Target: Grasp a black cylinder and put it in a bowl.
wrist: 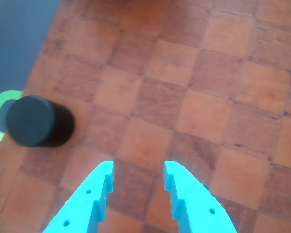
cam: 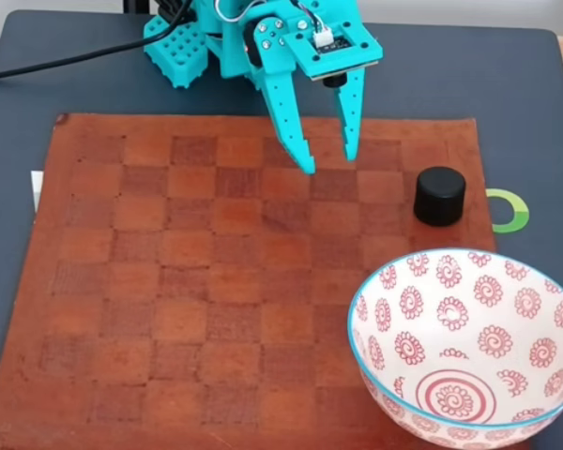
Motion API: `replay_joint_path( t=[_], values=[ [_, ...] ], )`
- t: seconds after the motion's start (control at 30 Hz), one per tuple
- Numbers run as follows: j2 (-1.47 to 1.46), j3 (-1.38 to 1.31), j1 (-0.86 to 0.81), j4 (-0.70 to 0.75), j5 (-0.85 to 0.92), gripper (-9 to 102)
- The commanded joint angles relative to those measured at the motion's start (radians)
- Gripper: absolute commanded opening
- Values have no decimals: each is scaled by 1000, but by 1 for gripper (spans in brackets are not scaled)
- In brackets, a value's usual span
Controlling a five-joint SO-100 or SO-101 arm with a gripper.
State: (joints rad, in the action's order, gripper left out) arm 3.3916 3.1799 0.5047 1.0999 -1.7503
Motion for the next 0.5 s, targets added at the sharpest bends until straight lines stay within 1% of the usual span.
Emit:
replay_joint_path(
  t=[0.0,0.1,0.27,0.47],
  values=[
    [52,-89,6,72,-11,11],
    [52,-129,3,130,-11,11],
    [40,-160,3,150,-11,11],
    [40,-225,6,238,-11,11]
  ],
)
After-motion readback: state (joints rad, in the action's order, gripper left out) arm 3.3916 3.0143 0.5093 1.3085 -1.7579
